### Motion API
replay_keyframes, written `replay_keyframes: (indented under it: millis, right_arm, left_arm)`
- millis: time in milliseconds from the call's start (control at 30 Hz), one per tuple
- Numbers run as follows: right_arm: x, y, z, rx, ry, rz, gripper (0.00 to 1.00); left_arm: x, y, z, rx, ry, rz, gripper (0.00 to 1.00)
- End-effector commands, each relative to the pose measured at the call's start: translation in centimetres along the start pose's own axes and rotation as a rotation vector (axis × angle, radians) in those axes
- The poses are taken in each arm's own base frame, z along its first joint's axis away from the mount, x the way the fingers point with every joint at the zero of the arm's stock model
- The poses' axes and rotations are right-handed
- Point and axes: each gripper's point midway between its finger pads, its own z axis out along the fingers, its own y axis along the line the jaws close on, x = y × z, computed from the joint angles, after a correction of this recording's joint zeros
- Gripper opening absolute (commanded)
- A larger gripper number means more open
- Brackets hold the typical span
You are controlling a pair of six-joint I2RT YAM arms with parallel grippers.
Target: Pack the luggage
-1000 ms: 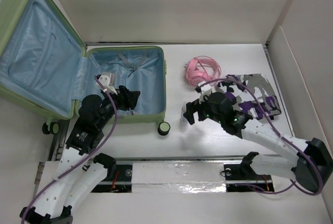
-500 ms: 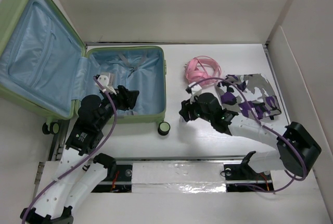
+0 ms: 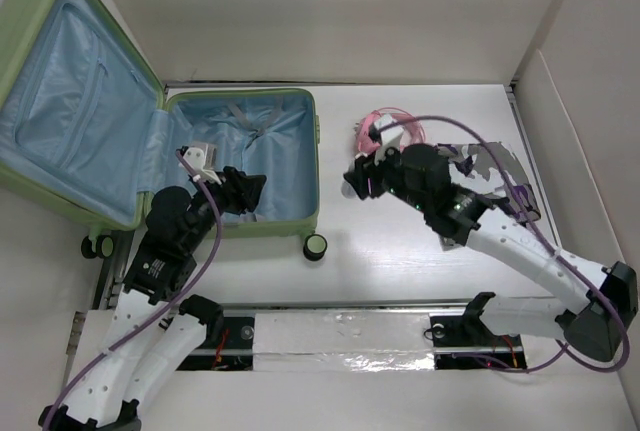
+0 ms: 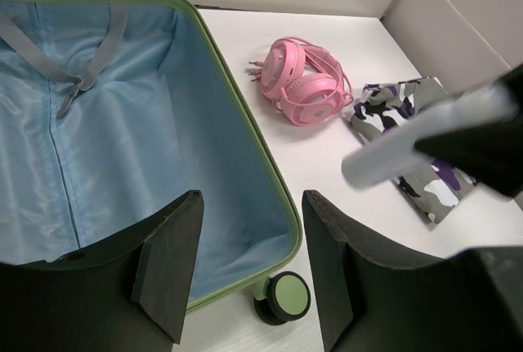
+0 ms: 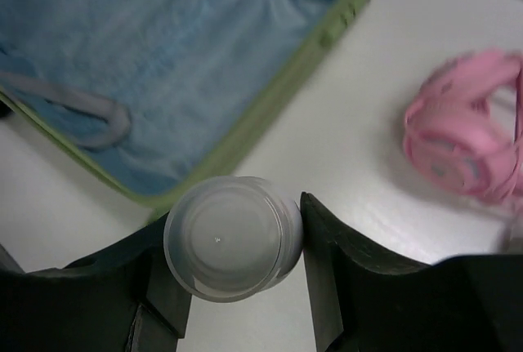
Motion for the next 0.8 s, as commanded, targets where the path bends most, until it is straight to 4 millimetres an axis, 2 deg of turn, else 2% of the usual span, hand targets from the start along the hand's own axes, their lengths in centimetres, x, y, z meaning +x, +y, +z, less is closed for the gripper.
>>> replay_keyframes:
  millis: [0,67,133,167,200,300,333,400,433,467,500,533,567,633,667,700,767]
  right_arm:
    - [-9.7,4.2,-0.8,-0.189,-0.200,-0.061,0.33]
    - [-11.1,6.2,0.1,-0.288,-0.216,-0.061,0.32]
    - [-12.1,8.1,2.4,-0.358,-0.214,-0.064,0.32]
    - [-12.2,8.7,3.3,-0.389,-0.203,-0.067,0.32]
    - [-12.3,9.8,5.3,-0.412,-0.185,-0.072,0.32]
    - [-11.3,12.0,7.8,-0.486,-0.130,-0.076,0.31]
    - [-10.7,13.1,9.7,-0.511,-0.115,-0.077,0.31]
    - [-9.9,14.4,11.4,-0.551,-0.086,-0.064,0.31]
    - [-9.2,14.8,13.2,-0.558,-0.062,-0.060,0.31]
    - [-8.8,15.8,13.9,-0.580,-0.050,-0.051,0.31]
    - [-8.1,16.2,15.5,-0.591,-0.034,-0.049,0.31]
    - [-8.1,16.2,15.5,-0.591,-0.031,-0.045,0.31]
    - [-7.1,17.0,17.0,-0.602,-0.010,-0.037,0.30]
    - [-5.6,17.2,18.4,-0.608,0.032,-0.029,0.30]
    - [-5.6,18.0,18.8,-0.619,0.034,-0.031,0.30]
    - [-3.5,17.9,20.1,-0.612,0.077,-0.025,0.30]
    - [-2.0,18.5,20.9,-0.614,0.110,-0.017,0.30]
  left_arm:
    - [-1.2,-0.4,-0.3,0.020,-0.051,0.010,0.49]
    - [-1.7,-0.1,-0.6,0.000,-0.077,0.009,0.49]
    - [-2.0,0.2,-1.1,-0.016,-0.095,0.007,0.49]
    - [-2.3,0.4,-1.3,-0.033,-0.107,0.005,0.49]
    - [-2.4,0.5,-1.5,-0.038,-0.117,0.005,0.49]
    - [-3.3,0.7,-2.2,-0.054,-0.161,0.003,0.49]
    - [-3.3,0.7,-2.4,-0.053,-0.164,0.001,0.49]
    - [-3.6,1.2,-2.6,-0.085,-0.182,-0.001,0.49]
    - [-3.8,1.1,-2.8,-0.081,-0.190,-0.001,0.49]
    - [-3.8,1.2,-2.8,-0.084,-0.192,-0.001,0.49]
    - [-3.7,1.2,-2.7,-0.084,-0.187,-0.003,0.49]
    - [-3.6,1.2,-2.6,-0.082,-0.181,-0.002,0.49]
    - [-3.4,1.1,-2.6,-0.075,-0.174,-0.002,0.49]
    - [-3.6,0.9,-2.5,-0.070,-0.177,-0.001,0.49]
    - [-3.5,0.9,-2.5,-0.067,-0.174,-0.001,0.49]
    - [-3.4,0.9,-2.5,-0.068,-0.171,-0.003,0.49]
    - [-3.4,0.9,-2.5,-0.067,-0.169,-0.003,0.49]
